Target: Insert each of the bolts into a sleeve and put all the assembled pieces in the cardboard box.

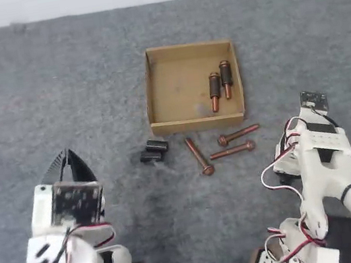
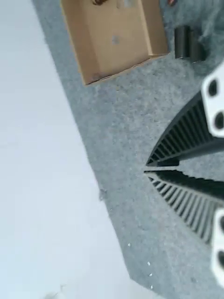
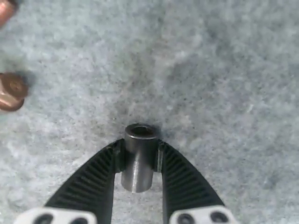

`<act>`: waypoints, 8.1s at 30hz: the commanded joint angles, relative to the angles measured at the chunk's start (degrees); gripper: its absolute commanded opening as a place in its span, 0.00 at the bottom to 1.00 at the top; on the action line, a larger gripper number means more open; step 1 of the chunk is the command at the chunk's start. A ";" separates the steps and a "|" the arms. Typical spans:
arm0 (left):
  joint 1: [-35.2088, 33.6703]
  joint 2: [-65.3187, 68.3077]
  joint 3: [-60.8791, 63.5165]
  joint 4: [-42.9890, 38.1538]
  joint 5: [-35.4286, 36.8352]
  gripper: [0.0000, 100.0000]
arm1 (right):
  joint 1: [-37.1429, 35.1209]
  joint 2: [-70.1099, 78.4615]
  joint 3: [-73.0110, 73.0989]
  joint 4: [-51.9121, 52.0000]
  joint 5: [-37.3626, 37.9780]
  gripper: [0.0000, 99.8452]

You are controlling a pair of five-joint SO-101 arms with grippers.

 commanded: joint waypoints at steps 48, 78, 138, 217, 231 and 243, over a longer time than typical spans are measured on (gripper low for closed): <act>43.43 79.74 -42.42 7.56 -0.18 0.01 | 20.88 -1.63 -0.88 -3.91 0.97 0.01; 52.66 107.25 -33.80 -30.51 -8.88 0.12 | 19.65 -1.63 0.26 -4.88 1.05 0.01; 54.59 131.78 -75.30 10.29 -8.70 0.01 | 18.95 -1.54 0.26 -4.97 3.87 0.01; -8.18 59.16 16.04 -42.99 20.40 0.01 | 1.54 -2.33 -12.84 -6.02 4.22 0.01; -8.18 59.08 16.13 -42.99 20.40 0.01 | -17.36 -1.54 -19.60 -19.12 4.04 0.01; -8.18 59.08 16.13 -42.99 20.31 0.01 | -26.86 -1.54 -8.18 -52.97 4.22 0.01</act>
